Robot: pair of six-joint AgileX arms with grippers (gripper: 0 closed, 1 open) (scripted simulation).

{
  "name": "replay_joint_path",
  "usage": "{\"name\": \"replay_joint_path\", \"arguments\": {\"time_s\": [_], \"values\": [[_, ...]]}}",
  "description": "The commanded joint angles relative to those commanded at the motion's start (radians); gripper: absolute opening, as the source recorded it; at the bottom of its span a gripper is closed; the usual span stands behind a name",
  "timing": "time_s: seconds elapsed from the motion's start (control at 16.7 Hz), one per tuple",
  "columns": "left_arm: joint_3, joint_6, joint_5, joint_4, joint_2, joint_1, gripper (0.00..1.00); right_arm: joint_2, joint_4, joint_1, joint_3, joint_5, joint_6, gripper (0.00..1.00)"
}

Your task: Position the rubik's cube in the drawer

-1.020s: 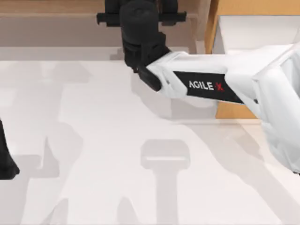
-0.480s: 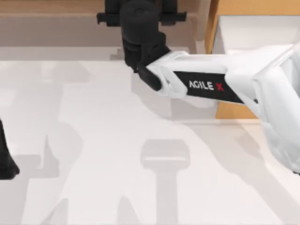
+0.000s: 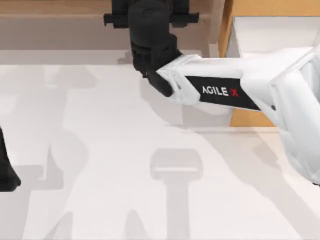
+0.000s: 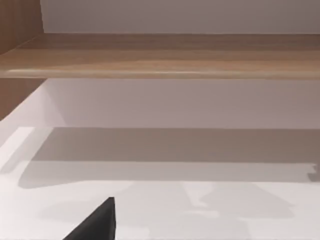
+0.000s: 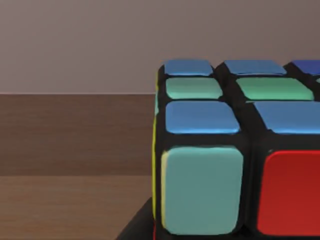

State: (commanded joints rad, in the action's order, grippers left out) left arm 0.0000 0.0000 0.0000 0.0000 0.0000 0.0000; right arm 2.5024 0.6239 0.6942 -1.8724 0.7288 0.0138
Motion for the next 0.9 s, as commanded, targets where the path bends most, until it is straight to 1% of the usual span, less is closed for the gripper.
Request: {"name": "replay_joint_path", "arguments": {"time_s": [0.3,0.6,0.72,0.9], "values": [[0.0,0.0,0.0,0.0,0.0,0.0,1.0,-0.084,-0.006,0.022,0.079,0.022,0.002,0.0],[0.0,0.0,0.0,0.0,0.0,0.0,1.0,-0.085,-0.006,0.019,0.08,0.021,0.003,0.0],[0.0,0.0,0.0,0.0,0.0,0.0,1.0,-0.094,-0.031,0.013,0.067,0.003,0.007,0.0],[0.0,0.0,0.0,0.0,0.0,0.0,1.0,-0.101,-0.147,0.006,0.002,-0.073,0.032,0.0]]}}
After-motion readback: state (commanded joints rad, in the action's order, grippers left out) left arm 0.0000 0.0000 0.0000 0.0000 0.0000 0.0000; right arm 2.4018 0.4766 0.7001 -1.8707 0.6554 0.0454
